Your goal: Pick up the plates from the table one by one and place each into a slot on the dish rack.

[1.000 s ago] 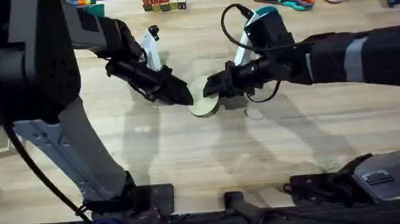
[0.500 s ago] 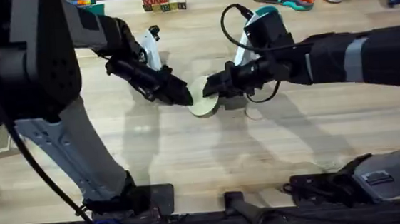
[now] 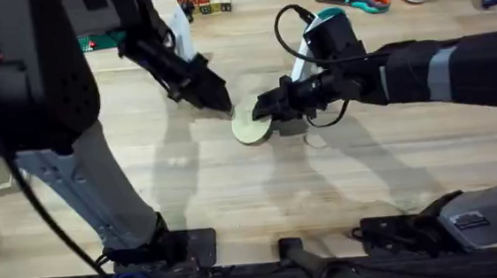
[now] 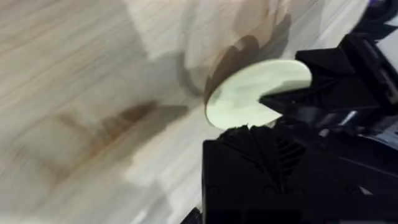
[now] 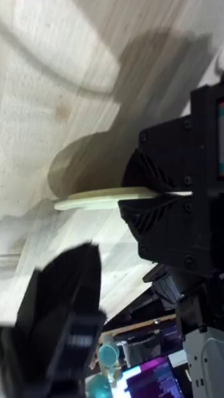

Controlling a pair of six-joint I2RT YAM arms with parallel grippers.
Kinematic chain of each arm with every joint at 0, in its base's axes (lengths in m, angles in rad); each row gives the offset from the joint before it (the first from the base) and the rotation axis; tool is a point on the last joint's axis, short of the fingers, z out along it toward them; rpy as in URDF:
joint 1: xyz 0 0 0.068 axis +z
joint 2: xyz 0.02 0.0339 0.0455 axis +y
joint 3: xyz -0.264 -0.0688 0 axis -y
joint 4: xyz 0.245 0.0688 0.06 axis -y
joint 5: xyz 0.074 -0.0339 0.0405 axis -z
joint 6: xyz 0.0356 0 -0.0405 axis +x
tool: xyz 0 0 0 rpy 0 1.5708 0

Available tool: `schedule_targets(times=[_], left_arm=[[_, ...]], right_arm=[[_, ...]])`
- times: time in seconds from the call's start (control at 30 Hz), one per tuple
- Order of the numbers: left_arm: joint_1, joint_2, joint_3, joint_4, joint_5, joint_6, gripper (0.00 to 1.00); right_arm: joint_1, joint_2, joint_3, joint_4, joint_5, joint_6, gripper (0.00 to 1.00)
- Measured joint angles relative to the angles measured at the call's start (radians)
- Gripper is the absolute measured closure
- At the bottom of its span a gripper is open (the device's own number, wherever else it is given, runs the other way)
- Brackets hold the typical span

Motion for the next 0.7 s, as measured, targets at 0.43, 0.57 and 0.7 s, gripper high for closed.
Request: schedule_targets(times=[0.43, 0.57, 0.7], left_arm=[[-0.001, -0.197, 0.308, -0.162, -0.324, -0.151, 0.961], [-0.001, -0.242, 0.379, -0.207, -0.374, -0.164, 0.959], [-0.001, -0.280, 0.444, -0.248, -0.404, -0.170, 0.775]], right_arm=[[-0.010, 0.000, 0.000, -0.001, 0.000, -0.001, 0.969], [-0.011, -0.008, 0.000, -0.010, 0.004, -0.007, 0.969], [-0.011, -0.053, 0.008, -0.072, 0.035, -0.036, 0.969]])
